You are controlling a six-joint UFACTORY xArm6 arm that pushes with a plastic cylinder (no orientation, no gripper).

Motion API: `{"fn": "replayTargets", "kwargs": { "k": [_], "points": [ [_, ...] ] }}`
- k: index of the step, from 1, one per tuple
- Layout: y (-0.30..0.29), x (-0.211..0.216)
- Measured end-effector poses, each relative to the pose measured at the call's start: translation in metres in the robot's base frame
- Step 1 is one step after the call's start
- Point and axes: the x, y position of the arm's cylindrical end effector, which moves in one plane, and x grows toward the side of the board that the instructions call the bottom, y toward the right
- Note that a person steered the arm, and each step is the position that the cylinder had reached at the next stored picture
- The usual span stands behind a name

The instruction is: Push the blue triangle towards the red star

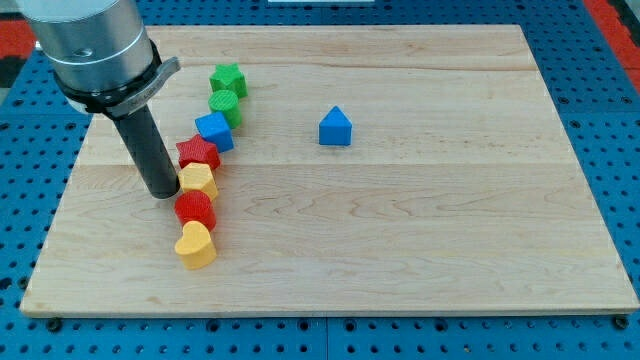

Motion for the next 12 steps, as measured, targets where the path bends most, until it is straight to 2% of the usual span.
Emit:
{"fn": "replayTargets", "kwargs": {
  "k": [3,4,5,6,7,8,9,10,11,12],
  "points": [
    [-0.014,-0.003],
    [-0.046,-0.033],
    [-0.08,-0.119],
    [-0.072,-0.214],
    [-0.062,-0.288],
    [-0.008,-0.288],
    [0.131,-0.263],
    [0.211,-0.193],
    [0.202,-0.088],
    [0.194,-0.062]
  ]
}}
